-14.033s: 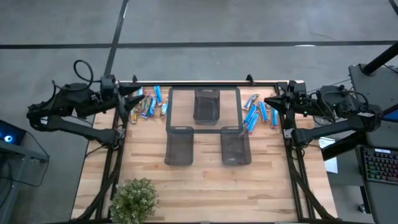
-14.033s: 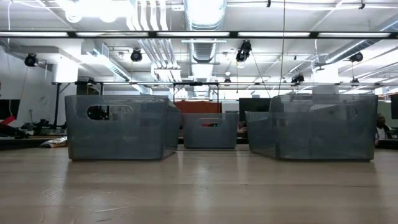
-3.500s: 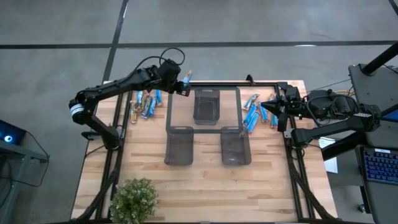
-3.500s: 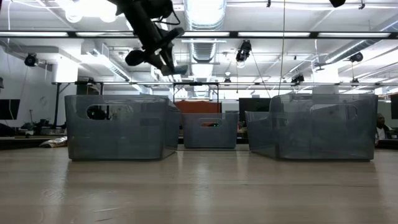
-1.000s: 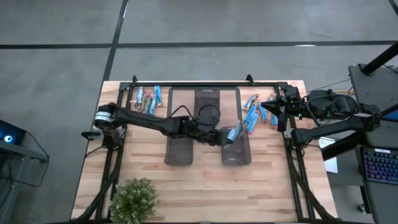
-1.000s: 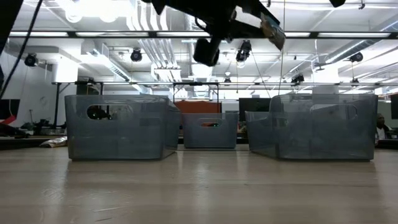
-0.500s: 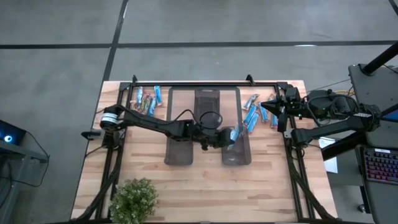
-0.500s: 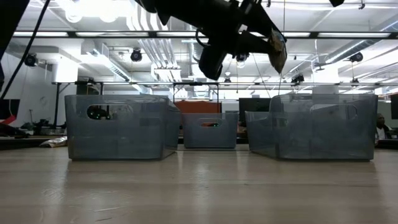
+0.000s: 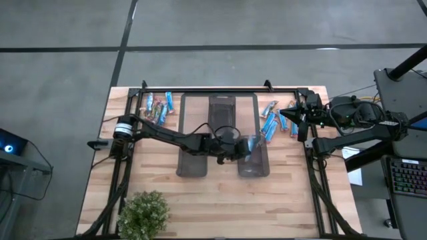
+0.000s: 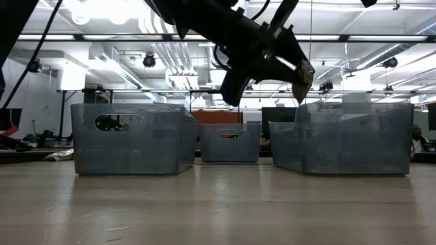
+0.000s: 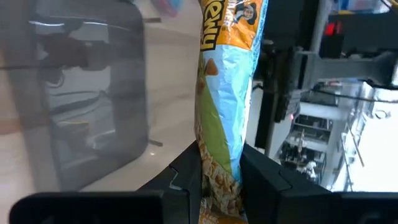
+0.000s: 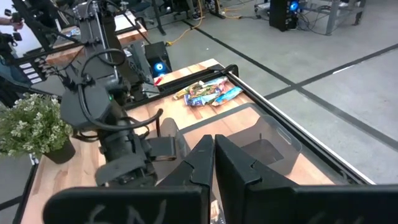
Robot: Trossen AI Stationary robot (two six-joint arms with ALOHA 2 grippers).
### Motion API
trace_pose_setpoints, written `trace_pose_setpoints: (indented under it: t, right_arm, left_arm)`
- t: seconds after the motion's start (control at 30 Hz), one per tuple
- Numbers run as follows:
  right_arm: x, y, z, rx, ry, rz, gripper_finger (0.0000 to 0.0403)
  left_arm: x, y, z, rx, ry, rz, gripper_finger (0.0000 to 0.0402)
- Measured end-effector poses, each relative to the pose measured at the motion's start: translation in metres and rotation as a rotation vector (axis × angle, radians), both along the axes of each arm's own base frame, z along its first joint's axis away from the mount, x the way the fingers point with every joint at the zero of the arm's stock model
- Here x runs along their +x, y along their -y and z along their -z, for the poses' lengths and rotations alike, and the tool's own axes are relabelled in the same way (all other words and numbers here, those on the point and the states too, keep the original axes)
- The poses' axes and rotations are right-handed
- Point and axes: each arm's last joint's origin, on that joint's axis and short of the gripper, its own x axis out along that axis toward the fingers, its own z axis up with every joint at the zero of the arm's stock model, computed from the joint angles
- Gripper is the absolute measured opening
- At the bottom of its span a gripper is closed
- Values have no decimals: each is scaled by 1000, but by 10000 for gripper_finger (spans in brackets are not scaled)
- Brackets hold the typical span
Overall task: Pick and place Granola Bars by type
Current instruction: Put the orange granola bar into the bottom right black bin
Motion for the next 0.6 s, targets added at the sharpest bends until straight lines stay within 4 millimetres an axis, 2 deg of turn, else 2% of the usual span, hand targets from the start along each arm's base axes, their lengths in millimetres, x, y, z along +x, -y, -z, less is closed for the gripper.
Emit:
trace_pose_setpoints:
  t: [0.6]
  right_arm:
    - [0,0,0,-6,-1,-2,8]
  left_arm:
    - [1,1,6,0,-22,-19,71]
